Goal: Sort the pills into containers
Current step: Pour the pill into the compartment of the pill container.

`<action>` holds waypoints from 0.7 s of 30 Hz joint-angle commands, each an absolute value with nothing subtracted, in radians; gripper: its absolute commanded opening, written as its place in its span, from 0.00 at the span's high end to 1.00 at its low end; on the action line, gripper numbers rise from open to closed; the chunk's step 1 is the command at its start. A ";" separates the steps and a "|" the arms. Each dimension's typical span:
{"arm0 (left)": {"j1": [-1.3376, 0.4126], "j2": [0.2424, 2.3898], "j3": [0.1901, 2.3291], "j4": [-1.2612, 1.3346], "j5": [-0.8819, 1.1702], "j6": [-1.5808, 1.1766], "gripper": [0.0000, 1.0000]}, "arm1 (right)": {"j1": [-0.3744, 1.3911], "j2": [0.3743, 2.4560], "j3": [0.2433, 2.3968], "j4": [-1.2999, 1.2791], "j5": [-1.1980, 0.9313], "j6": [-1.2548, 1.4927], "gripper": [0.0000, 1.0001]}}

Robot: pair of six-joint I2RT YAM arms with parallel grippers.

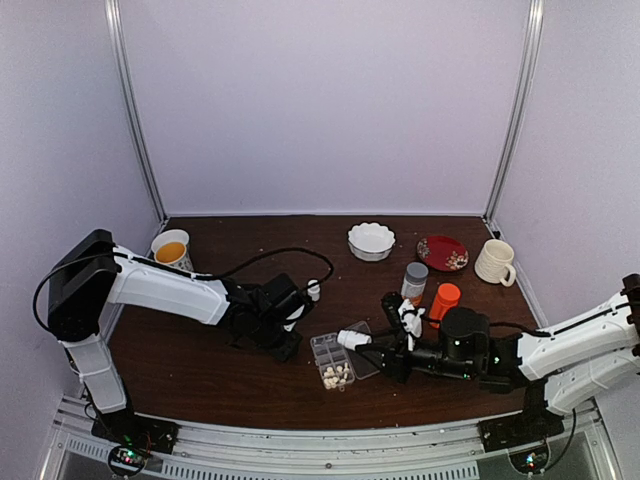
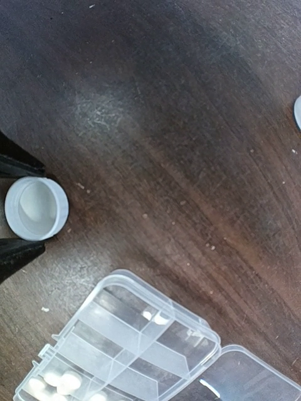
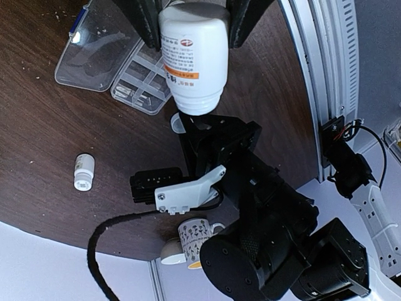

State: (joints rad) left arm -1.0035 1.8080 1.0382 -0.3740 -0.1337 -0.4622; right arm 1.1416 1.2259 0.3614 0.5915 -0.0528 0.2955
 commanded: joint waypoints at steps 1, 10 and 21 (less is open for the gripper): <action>-1.010 1.774 1.024 -0.367 -0.146 -0.469 0.67 | 1.135 1.271 0.343 0.688 -0.070 0.311 0.92; -1.013 1.769 1.014 -0.358 -0.144 -0.474 0.67 | 1.126 1.340 0.337 0.718 -0.068 0.311 0.93; -1.017 1.768 1.012 -0.356 -0.143 -0.475 0.67 | 1.112 1.453 0.350 0.727 -0.047 0.323 0.94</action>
State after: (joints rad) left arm -1.0107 1.7943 1.0210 -0.3717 -0.1352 -0.4637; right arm 1.1194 1.4231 0.3420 0.7086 -0.0647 0.3119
